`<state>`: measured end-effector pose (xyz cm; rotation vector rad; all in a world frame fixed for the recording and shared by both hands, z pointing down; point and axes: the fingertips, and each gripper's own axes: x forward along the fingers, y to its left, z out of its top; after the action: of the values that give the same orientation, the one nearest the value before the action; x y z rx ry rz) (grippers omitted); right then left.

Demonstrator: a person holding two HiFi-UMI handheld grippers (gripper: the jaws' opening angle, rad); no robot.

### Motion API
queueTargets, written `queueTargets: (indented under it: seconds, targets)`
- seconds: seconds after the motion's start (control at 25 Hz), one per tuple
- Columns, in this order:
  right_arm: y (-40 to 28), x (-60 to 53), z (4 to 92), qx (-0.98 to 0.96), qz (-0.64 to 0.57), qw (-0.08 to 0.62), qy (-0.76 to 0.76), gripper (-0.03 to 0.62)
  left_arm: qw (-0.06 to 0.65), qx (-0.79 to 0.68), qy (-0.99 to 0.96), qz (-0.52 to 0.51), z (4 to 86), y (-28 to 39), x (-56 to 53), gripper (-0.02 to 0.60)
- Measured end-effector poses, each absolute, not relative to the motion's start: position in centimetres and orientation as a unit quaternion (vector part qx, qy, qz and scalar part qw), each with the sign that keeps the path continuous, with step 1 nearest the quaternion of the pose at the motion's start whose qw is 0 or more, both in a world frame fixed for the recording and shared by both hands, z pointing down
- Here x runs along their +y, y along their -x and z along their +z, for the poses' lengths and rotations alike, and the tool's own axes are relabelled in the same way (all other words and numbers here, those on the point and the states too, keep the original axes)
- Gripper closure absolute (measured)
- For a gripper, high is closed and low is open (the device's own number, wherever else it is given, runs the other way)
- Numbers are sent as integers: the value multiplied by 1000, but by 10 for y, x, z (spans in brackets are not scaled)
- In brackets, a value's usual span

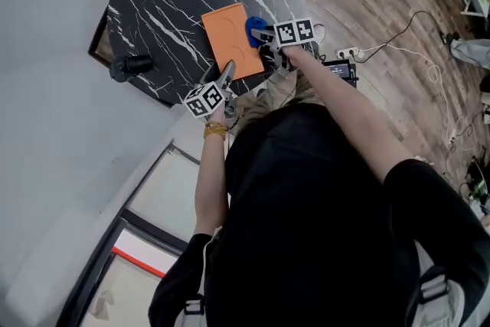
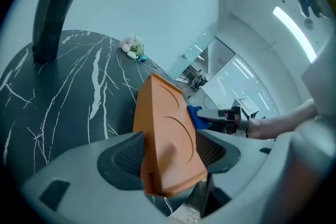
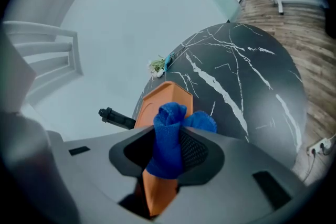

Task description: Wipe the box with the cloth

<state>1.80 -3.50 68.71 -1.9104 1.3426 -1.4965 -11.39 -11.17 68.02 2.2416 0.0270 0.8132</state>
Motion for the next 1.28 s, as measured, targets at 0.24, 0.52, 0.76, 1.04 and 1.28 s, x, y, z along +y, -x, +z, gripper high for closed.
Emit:
queueTargets:
  seconds: [0.24, 0.52, 0.76, 1.04, 1.28]
  targets:
    - [-1, -21, 686, 457, -521, 195, 694, 480, 359, 30, -866, 348, 691, 122, -107, 285]
    - [59, 12, 694, 457, -562, 206, 658, 480, 374, 14, -853, 363, 703, 121, -110, 310]
    - [84, 34, 692, 374, -566, 290, 675, 480, 399, 26, -840, 365, 698, 128, -107, 313]
    - [80, 41, 692, 274, -556, 344, 705, 480, 415, 5, -835, 363, 697, 131, -103, 347]
    - [39, 68, 701, 199, -510, 413, 727, 480, 443, 11, -819, 366, 690, 123, -71, 347]
